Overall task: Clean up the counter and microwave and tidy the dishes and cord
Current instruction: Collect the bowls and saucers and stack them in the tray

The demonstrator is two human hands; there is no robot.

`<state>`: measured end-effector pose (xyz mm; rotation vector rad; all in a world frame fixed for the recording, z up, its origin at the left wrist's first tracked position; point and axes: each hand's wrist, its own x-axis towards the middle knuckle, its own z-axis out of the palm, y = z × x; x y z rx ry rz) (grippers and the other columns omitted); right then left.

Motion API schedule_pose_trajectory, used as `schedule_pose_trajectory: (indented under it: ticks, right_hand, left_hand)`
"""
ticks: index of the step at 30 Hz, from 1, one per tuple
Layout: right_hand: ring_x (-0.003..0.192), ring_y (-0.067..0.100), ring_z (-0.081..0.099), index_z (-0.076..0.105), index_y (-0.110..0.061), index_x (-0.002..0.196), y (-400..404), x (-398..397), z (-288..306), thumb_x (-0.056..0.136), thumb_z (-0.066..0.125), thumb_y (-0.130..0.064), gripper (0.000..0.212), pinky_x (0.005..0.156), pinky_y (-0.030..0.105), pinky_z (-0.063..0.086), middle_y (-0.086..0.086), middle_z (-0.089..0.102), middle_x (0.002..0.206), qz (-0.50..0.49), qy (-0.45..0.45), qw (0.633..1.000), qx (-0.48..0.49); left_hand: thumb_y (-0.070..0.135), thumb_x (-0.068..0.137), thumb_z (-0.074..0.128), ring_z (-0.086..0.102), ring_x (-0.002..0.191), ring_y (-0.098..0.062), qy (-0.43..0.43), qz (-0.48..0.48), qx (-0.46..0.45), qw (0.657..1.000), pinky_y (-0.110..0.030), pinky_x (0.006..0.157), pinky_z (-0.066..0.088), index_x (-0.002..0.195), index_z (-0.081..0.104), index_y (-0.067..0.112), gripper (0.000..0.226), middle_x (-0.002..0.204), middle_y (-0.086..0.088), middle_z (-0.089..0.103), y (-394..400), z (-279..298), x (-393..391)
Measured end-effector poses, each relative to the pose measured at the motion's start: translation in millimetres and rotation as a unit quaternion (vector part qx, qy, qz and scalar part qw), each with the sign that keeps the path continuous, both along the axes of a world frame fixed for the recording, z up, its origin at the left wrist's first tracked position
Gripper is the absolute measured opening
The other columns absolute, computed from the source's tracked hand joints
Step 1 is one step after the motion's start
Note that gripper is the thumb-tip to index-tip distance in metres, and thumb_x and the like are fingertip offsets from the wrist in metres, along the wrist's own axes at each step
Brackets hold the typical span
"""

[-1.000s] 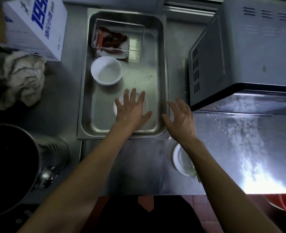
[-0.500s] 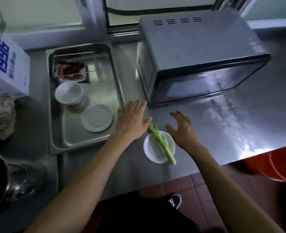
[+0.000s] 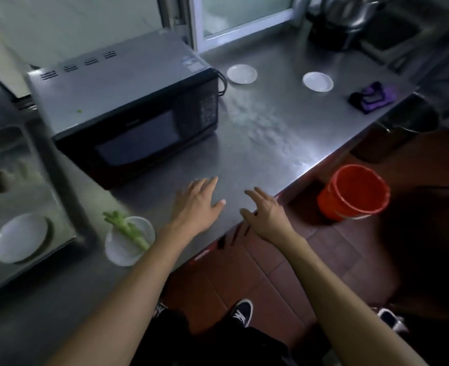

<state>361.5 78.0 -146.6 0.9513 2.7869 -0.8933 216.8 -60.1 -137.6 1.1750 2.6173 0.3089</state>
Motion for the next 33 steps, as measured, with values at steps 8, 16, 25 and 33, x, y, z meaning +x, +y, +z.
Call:
schedule_pose_trajectory:
  ticks: [8, 16, 25, 33]
  right_hand:
    - [0.131, 0.032, 0.047, 0.051, -0.023, 0.140, 72.4, 80.6, 7.2, 0.091, 0.061, -0.031, 0.051, 0.095, 0.049, 0.048, 0.003, 0.049, 0.142, -0.104, 0.034, 0.994, 0.011]
    - [0.142, 0.030, 0.036, 0.043, -0.023, 0.146, 140.8, 90.9, -2.7, 0.091, 0.064, -0.040, 0.061, 0.105, 0.054, 0.042, 0.006, 0.037, 0.156, -0.145, 0.001, 0.989, 0.022]
    - [0.145, 0.030, 0.032, 0.042, -0.026, 0.147, 232.1, 20.7, -8.0, 0.094, 0.061, -0.039, 0.059, 0.109, 0.054, 0.038, 0.005, 0.034, 0.158, -0.122, -0.029, 0.992, 0.033]
    - [0.148, 0.030, 0.025, 0.038, -0.026, 0.150, 290.5, -52.8, -2.0, 0.096, 0.058, -0.042, 0.060, 0.115, 0.054, 0.032, 0.007, 0.029, 0.161, -0.073, -0.022, 0.996, 0.049]
  left_hand:
    - [0.053, 0.096, 0.048, 0.032, 0.143, -0.023, 0.013, -0.104, -0.023, 0.994, -0.047, 0.112, 0.035, 0.155, 0.028, 0.024, 0.068, 0.156, 0.000, 0.037, 101.6, 2.3, 53.3]
    - [0.053, 0.096, 0.047, 0.028, 0.145, -0.022, 0.005, -0.150, -0.014, 0.989, -0.050, 0.113, 0.032, 0.154, 0.029, 0.024, 0.067, 0.157, 0.001, 0.035, 190.8, -5.5, 56.5]
    - [0.054, 0.097, 0.046, 0.028, 0.145, -0.023, -0.037, -0.113, 0.012, 0.993, -0.049, 0.113, 0.032, 0.154, 0.028, 0.026, 0.066, 0.158, -0.001, 0.034, 275.6, -23.8, -14.4]
    - [0.054, 0.097, 0.046, 0.033, 0.143, -0.025, -0.036, -0.077, 0.013, 0.996, -0.049, 0.112, 0.034, 0.154, 0.028, 0.025, 0.066, 0.157, -0.004, 0.036, 313.2, -23.8, -77.6]
